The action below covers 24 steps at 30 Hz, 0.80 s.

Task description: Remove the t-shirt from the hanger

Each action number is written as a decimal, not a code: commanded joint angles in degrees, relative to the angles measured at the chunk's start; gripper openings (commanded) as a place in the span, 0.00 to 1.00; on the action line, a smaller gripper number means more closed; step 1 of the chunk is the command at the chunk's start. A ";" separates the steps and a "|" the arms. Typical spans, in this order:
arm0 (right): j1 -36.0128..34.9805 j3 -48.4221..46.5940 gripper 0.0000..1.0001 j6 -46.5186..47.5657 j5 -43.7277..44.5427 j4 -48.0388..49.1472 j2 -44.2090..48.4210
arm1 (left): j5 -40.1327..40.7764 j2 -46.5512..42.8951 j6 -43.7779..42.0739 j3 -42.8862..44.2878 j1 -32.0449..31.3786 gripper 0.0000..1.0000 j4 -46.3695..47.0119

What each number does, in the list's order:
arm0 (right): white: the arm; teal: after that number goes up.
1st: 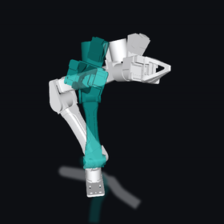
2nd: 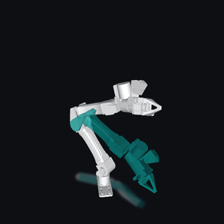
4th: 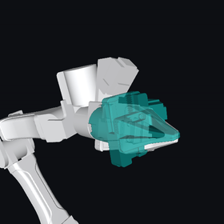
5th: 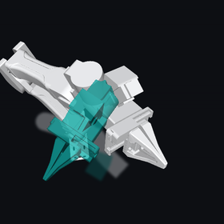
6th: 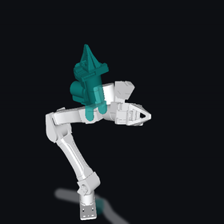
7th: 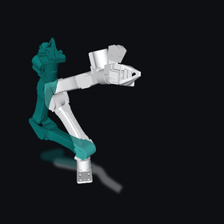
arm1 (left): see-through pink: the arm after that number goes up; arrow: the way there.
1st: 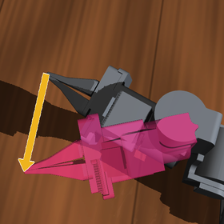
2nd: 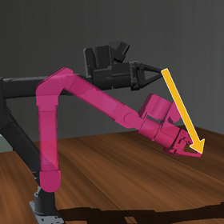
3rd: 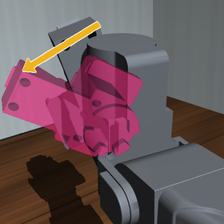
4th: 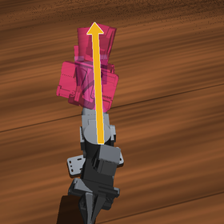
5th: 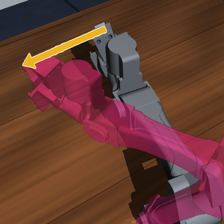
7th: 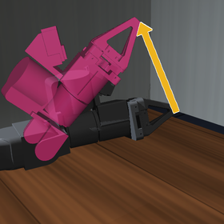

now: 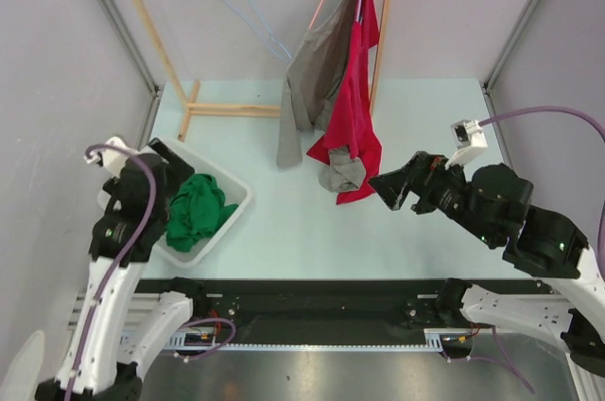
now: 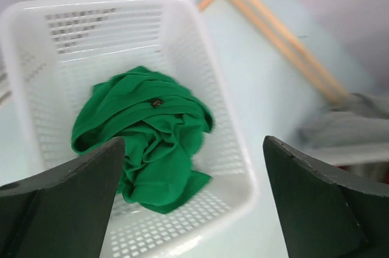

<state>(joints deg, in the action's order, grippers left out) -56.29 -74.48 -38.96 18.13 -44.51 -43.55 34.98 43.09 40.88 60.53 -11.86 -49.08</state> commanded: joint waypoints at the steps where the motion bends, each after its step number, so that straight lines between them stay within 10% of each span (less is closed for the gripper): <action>1: 0.04 -6.11 1.00 2.13 0.94 -0.84 -5.31 | -17.98 -7.66 -3.68 -1.02 0.43 1.00 6.07; 10: 5.57 -20.96 1.00 8.62 1.21 -3.83 -21.30 | -57.45 -13.56 -2.39 -10.61 0.34 0.96 16.73; 24: 26.66 -40.83 0.87 11.98 -16.26 4.95 -42.05 | -73.30 -23.22 4.73 -24.84 -4.04 0.82 27.55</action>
<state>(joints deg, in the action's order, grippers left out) -33.36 -110.17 -28.25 11.38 -45.54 -82.24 -33.63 22.13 43.16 37.69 -13.45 -25.80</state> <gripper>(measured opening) 0.911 0.820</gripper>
